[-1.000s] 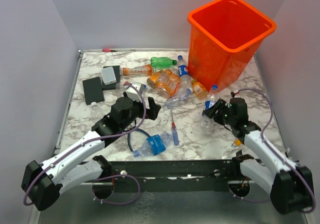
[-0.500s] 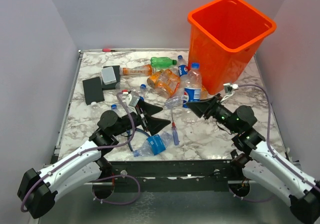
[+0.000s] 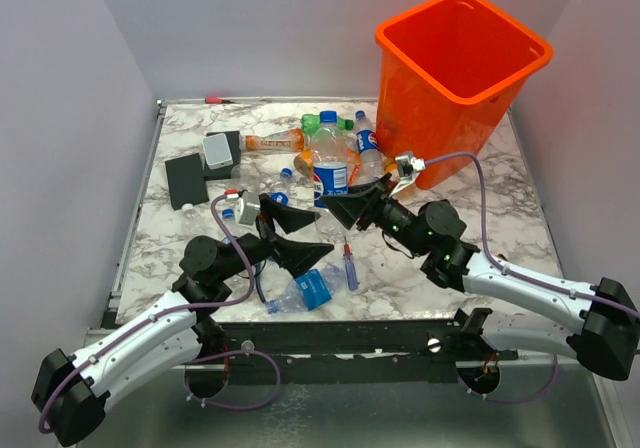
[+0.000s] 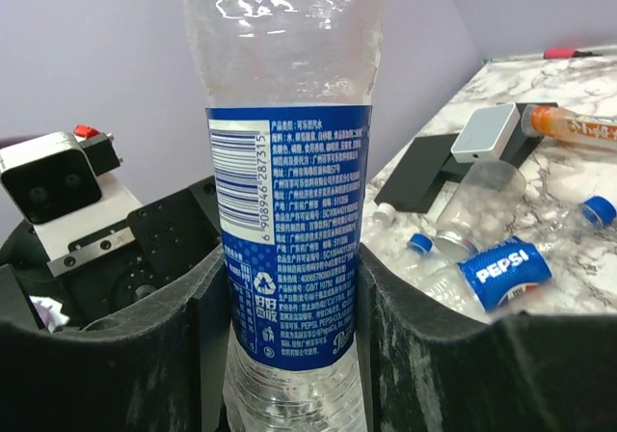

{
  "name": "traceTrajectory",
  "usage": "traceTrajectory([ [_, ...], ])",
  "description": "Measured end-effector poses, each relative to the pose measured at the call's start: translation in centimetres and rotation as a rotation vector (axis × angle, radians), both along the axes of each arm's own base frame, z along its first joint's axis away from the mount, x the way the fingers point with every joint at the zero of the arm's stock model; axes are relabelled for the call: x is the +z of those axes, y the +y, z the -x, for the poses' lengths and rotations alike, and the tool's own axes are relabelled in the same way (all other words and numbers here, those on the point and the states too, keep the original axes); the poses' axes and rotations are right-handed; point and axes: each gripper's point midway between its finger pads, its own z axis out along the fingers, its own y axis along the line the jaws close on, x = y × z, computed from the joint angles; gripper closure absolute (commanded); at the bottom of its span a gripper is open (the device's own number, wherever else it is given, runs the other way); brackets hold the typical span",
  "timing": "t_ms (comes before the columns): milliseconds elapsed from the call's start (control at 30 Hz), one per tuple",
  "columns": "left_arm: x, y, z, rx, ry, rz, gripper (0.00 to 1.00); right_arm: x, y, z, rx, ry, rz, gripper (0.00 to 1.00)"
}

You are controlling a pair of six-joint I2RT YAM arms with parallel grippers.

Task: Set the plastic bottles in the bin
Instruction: Place the plastic bottle in the trash bin.

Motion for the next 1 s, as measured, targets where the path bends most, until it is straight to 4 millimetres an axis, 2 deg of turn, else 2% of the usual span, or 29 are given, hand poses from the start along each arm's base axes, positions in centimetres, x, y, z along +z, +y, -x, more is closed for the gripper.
traceTrajectory([
  [200,0.3,0.1,-0.3,0.021,-0.015,0.008,0.05,1.0,0.7,-0.1,-0.012,-0.041,-0.043,0.53],
  [367,0.9,0.4,-0.5,0.039,-0.028,0.027,0.01,2.0,0.7,0.3,-0.003,-0.062,-0.079,0.54],
  [733,0.2,0.7,-1.2,0.09,0.0,0.006,0.01,2.9,1.3,3.2,0.089,-0.073,-0.123,0.55],
  [900,-0.3,0.3,-1.1,0.07,0.005,-0.012,0.08,2.7,2.0,3.7,0.129,-0.073,-0.133,0.55],
  [1000,-0.7,0.0,-0.8,0.044,0.007,-0.025,0.17,2.4,2.4,3.8,0.142,-0.069,-0.132,0.55],
])
